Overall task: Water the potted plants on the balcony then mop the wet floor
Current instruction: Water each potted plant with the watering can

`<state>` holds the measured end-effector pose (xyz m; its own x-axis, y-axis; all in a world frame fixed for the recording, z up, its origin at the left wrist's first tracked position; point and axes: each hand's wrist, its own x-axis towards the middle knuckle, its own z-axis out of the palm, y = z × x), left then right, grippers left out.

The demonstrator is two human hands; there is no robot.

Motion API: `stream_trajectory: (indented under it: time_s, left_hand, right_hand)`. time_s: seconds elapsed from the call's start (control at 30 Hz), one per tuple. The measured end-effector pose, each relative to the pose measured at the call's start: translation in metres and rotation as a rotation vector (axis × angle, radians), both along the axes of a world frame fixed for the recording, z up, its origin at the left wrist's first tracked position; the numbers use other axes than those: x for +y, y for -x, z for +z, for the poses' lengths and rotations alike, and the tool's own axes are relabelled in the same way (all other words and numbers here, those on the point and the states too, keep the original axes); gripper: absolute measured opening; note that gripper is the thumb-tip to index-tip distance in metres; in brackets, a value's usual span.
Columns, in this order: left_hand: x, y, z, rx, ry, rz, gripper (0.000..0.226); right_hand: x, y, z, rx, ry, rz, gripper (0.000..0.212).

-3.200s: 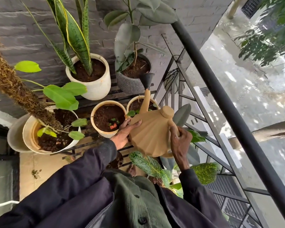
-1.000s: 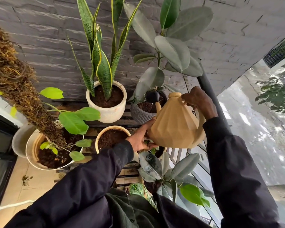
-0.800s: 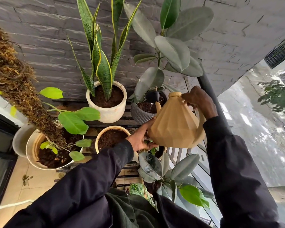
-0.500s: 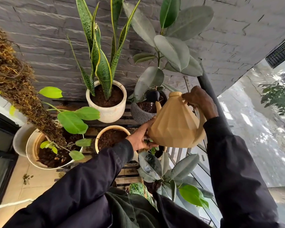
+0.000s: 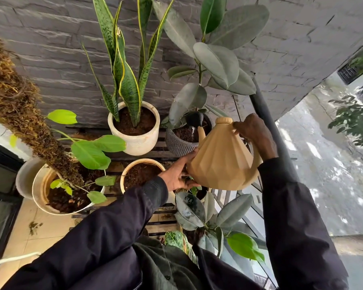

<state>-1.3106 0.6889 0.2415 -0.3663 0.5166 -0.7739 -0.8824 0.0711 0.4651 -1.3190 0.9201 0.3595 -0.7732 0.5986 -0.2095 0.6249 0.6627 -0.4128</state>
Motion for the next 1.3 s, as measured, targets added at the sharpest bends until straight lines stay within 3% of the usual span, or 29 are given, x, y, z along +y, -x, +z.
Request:
stream_trajectory:
  time_s: [0.17,0.3,0.6,0.73,0.8,0.97,1.1,1.3]
  left_hand:
    - [-0.003,0.001,-0.007,-0.019,0.019,0.003,0.080]
    - [-0.004,0.002,-0.015,-0.004,0.042,0.003,0.088]
    - [-0.010,0.005,-0.019,0.034,0.075,0.022,0.084]
    - [-0.012,0.005,-0.016,0.059,0.048,-0.009,0.045]
    - [-0.012,0.005,-0.015,0.068,0.051,-0.017,0.037]
    - [-0.012,0.005,-0.017,0.116,0.046,-0.032,0.050]
    - [-0.013,0.004,-0.018,0.124,0.048,-0.010,0.045]
    - [-0.009,0.005,-0.028,0.136,0.079,0.027,0.095]
  right_hand:
    - [-0.004,-0.025,-0.019,0.126,0.034,-0.068,0.039]
    - [-0.014,-0.053,-0.037,0.254,0.058,-0.116,0.053]
    - [-0.031,-0.098,-0.080,0.508,0.145,-0.140,0.063]
    - [-0.034,-0.107,-0.089,0.546,0.160,-0.156,0.061]
    - [-0.033,-0.110,-0.094,0.565,0.156,-0.159,0.058]
    - [-0.033,-0.114,-0.102,0.578,0.151,-0.182,0.067]
    - [-0.033,-0.118,-0.106,0.610,0.118,-0.164,0.071]
    - [-0.034,-0.122,-0.109,0.625,0.130,-0.158,0.070]
